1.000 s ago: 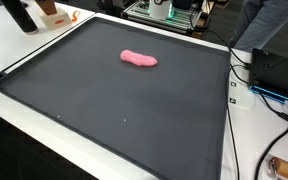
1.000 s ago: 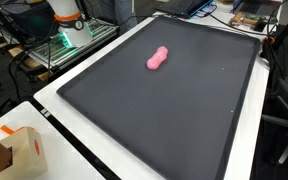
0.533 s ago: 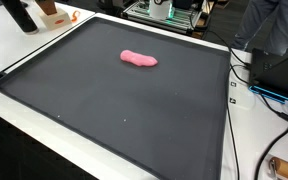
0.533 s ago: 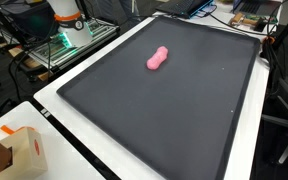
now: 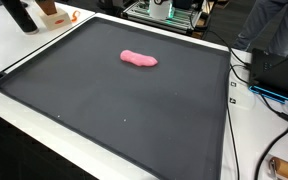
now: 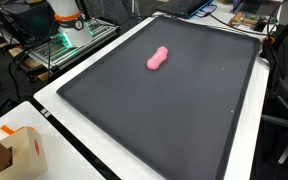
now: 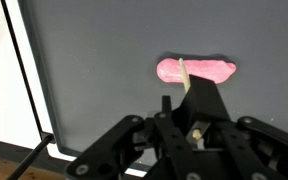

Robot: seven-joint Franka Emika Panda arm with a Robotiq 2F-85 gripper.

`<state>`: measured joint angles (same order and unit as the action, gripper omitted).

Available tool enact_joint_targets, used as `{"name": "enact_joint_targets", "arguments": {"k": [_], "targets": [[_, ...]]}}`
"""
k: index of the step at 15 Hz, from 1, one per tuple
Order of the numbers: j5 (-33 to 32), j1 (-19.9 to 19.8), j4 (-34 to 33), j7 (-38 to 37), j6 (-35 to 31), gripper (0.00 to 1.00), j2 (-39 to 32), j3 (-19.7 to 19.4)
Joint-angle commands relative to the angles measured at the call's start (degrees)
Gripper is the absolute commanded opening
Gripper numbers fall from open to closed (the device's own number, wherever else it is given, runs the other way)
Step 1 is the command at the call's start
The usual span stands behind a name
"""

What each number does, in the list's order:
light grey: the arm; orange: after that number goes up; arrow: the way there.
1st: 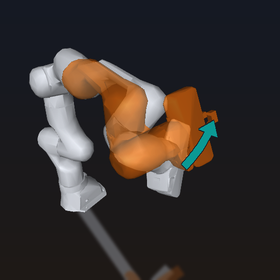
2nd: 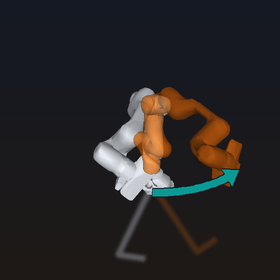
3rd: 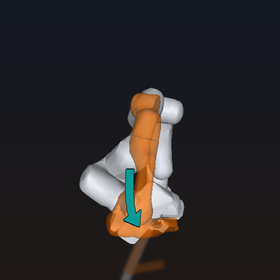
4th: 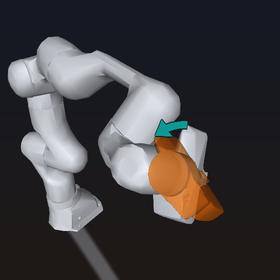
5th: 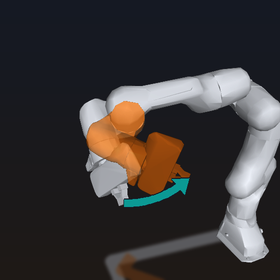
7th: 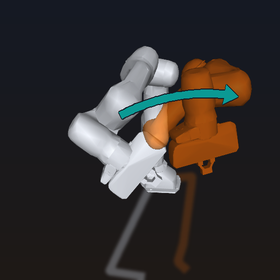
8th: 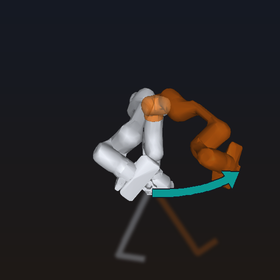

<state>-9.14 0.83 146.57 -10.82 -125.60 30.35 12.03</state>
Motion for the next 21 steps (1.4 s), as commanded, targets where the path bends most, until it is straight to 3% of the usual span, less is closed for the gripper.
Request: {"name": "enact_joint_targets", "arguments": {"k": [1, 2, 6, 11, 12, 17, 18, 19, 21], "targets": [[-0.5, 0.9, -0.1, -0.4, 0.2, 0.25, -0.1, -0.8], [0.5, 1.0, -0.7, 0.5, 0.1, 0.06, -0.8, -1.7], [6.4, 1.9, -2.5, 8.5, -4.1, 0.06, -4.0, -8.4], [22.8, 5.9, -3.2, 30.4, -11.5, 0.06, -10.1, -21.0], [25.9, 8.6, -3.1, 35.2, -12.3, 0.06, -11.3, -25.0], [45.8, 15.6, -4.8, 58.8, -6.8, 0.06, -16.8, -38.8], [49.5, 15.6, -5.3, 63.4, -5.5, 0.06, -18.4, -40.2], [54.0, 10.8, -6.0, 67.9, -3.6, 0.06, -20.6, -36.7], [59.7, 7.2, -7.1, 72.8, -0.9, 0.06, -24.2, -35.2]]}}
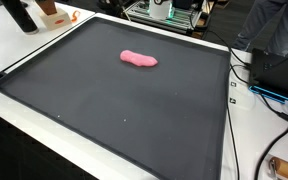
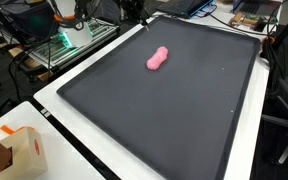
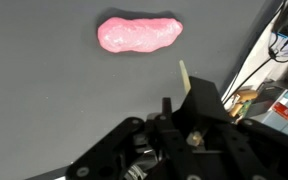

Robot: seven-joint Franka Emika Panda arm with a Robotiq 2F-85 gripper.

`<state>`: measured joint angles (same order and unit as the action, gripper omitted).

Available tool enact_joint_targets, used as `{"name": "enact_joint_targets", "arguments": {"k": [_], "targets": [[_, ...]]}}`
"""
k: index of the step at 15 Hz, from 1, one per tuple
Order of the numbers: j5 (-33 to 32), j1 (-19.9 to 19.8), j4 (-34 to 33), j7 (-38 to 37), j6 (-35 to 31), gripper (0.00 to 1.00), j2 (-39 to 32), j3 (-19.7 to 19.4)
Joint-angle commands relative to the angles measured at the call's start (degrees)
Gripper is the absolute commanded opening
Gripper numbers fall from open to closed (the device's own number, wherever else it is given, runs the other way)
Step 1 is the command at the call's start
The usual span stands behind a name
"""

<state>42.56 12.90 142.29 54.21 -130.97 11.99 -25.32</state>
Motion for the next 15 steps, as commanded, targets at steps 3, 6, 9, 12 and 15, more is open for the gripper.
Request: {"name": "enact_joint_targets", "arguments": {"k": [3, 6, 9, 12, 15], "targets": [[12.9, -10.7, -4.6, 11.9, 6.5, 0.06, -11.2, 5.5], [14.7, -14.8, -6.1, 13.3, 5.2, 0.06, -15.6, 8.9], [15.6, -17.5, -7.4, 13.2, 4.5, 0.06, -19.0, 11.5], [16.1, -19.2, -8.4, 12.8, 4.3, 0.06, -21.4, 13.5], [15.7, -20.0, -8.8, 12.2, 3.2, 0.06, -22.9, 14.9]]}}
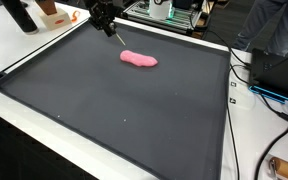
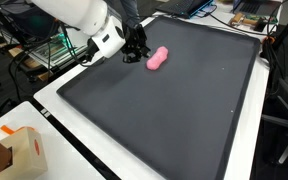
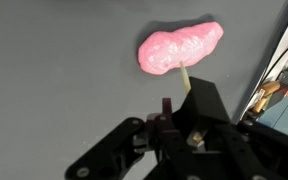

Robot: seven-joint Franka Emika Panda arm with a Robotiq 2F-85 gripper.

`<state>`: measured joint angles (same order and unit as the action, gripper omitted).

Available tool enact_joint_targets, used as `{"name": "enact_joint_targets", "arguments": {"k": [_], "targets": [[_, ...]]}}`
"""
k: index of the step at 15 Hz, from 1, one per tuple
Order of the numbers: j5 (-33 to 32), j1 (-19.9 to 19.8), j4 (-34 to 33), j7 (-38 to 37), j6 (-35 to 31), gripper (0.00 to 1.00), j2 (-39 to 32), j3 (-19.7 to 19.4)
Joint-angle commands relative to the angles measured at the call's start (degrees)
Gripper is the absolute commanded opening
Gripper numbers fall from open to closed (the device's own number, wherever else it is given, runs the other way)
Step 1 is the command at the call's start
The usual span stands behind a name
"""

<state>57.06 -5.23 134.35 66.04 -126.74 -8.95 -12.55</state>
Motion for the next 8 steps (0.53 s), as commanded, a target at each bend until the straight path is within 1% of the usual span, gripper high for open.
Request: {"name": "enact_joint_targets", "arguments": {"k": [1, 8], "targets": [[1.1, -2.0, -0.9, 0.2, -1.2, 0.06, -2.2, 2.5], [0.0, -1.7, -0.3, -1.0, -5.9, 0.06, -2.3, 4.5]]}}
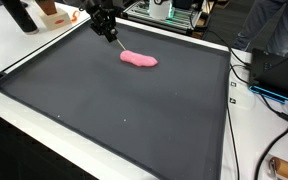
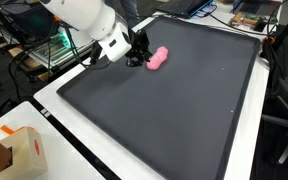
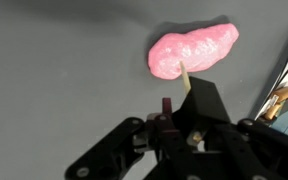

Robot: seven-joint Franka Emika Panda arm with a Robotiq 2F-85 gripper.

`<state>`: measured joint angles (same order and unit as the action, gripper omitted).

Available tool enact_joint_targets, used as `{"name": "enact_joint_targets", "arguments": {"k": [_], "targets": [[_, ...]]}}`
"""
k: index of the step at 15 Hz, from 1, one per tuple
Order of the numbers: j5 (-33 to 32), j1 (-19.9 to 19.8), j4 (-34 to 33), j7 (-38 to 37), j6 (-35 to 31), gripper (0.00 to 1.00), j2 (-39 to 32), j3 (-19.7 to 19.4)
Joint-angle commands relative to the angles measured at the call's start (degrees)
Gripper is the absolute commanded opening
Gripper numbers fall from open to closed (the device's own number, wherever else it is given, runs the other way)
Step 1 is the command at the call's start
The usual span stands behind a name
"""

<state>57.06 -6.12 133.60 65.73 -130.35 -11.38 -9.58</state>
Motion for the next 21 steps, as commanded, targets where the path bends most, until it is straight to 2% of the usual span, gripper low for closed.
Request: {"name": "enact_joint_targets", "arguments": {"k": [1, 7, 11, 21], "targets": [[-0.2, -0.8, 0.6, -0.9, -2.5, 0.06, 0.4, 1.8], [-1.7, 0.1, 1.9, -2.4, -6.6, 0.06, 2.7, 3.3], [-4.3, 1.4, 3.3, -6.0, -8.7, 0.06, 5.2, 4.8], [-23.5, 6.3, 8.6, -26.4, -13.5, 0.06, 15.2, 10.1]]}}
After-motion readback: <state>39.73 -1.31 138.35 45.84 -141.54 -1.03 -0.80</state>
